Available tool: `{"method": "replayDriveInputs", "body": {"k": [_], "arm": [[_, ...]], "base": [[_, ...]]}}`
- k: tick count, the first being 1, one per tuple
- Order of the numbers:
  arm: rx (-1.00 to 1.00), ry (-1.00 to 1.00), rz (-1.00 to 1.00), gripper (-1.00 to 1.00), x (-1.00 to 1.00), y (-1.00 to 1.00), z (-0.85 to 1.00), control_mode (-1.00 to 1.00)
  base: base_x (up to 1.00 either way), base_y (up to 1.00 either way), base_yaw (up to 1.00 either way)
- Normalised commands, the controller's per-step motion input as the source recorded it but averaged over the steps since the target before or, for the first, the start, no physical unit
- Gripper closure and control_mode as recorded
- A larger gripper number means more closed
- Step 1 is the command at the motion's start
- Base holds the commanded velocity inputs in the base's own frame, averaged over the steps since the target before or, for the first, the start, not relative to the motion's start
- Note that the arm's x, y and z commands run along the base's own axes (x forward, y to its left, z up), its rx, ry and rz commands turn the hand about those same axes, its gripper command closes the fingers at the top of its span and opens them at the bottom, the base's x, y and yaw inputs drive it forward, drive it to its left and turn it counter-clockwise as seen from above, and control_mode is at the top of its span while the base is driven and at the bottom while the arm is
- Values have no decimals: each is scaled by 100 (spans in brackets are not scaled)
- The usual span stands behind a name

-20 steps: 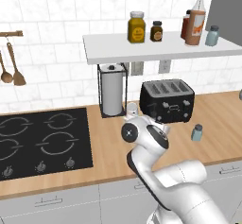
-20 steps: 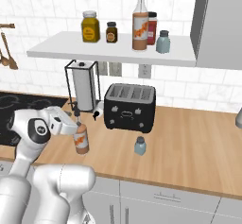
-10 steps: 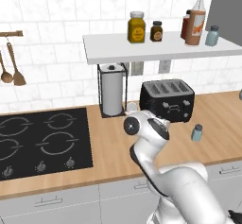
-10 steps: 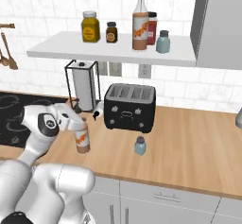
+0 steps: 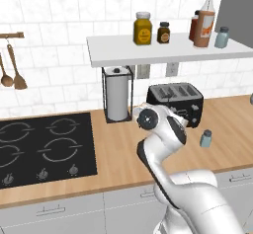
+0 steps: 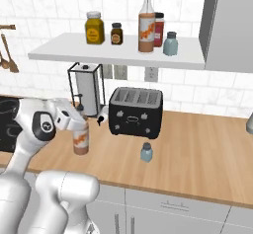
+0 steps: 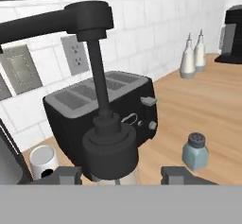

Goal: Put the shaker and condiment bottle from the counter next to their counterparts in the cabinet.

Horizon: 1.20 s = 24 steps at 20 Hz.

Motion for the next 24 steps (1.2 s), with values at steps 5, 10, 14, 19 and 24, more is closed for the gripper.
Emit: {"method": "replayDriveInputs", "body": {"k": [5,10,14,19,24], "arm": [[-2,-17,0,100,-72,36,100,-100],[0,-12,0,100,-75,15,100,-100],[0,-6,0,100,-61,14,100,-100],[1,0,0,100,-35,0,100,-100],[-2,0,-1,100,-9,-1,100,-100]], "base": [[0,0,0],[0,0,0],[0,0,0],[0,0,0],[0,0,0]]}}
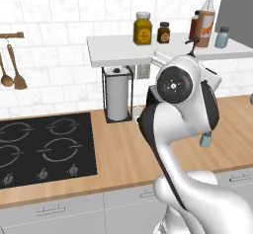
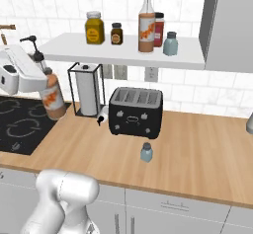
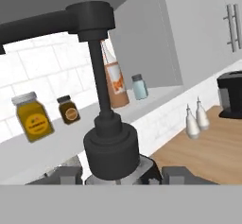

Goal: Put the shaker and condiment bottle from the counter next to their counterparts in the cabinet.

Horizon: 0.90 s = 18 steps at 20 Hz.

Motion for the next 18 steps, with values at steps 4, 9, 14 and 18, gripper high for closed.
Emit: {"method": "replayDriveInputs", "body": {"k": [4,9,14,18], "arm": [[0,-6,0,100,1,-23,100,-100],[-12,1,1,100,6,7,45,-100],[-5,0,3,100,46,-25,66,-100],[0,0,6,100,27,-36,47,-100]], "base": [[0,0,0],[0,0,0],[0,0,0],[0,0,0]]}}
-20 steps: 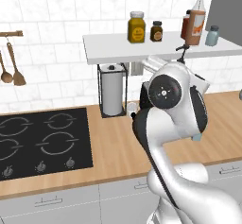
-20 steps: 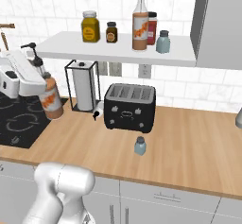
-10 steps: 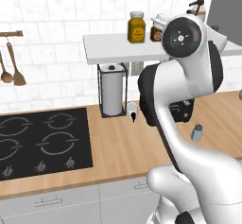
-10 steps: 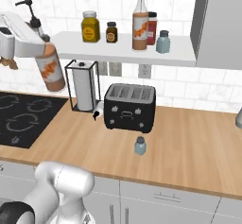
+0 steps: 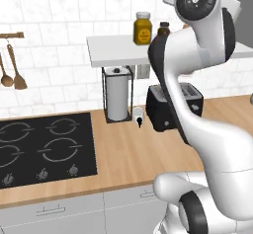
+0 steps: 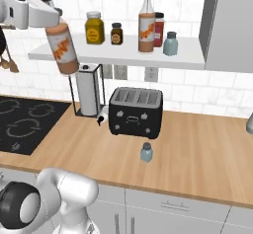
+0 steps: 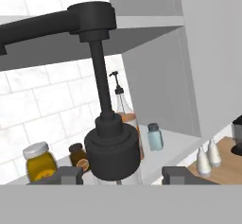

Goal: Put the shaker and condiment bottle from the counter next to their counterparts in the cabinet.

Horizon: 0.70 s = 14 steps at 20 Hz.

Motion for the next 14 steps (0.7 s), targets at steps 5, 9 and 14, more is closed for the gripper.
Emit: {"method": "replayDriveInputs", "body": {"k": [5,9,14], "arm": [[-11,-1,1,100,24,-19,10,-100],[-6,0,0,100,42,-40,0,-100],[0,-1,0,100,19,-20,-9,-100]], "base": [[0,0,0],[0,0,0],[0,0,0]]}}
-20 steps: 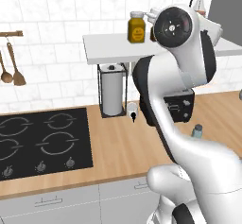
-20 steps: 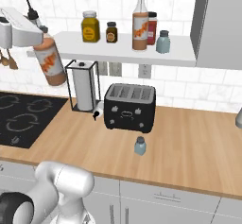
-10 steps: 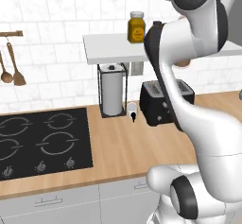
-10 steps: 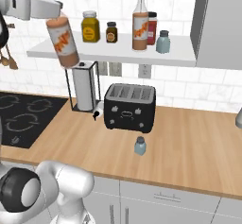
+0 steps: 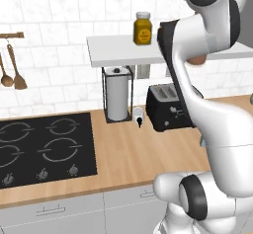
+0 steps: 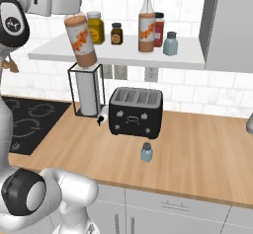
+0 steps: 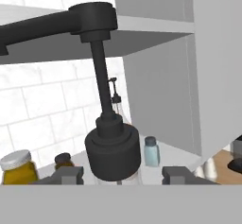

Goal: Put the shaker and condiment bottle from the counter next to their counterparts in the cabinet.

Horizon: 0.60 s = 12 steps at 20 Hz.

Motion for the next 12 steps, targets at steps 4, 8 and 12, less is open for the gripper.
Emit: {"method": "replayDriveInputs", "body": {"k": [4,8,12], "arm": [[-1,-3,0,100,18,-7,0,-100],[-3,-3,0,100,29,-1,-1,-100],[0,0,-1,100,51,-5,0,-100]], "base": [[0,0,0],[0,0,0],[0,0,0]]}}
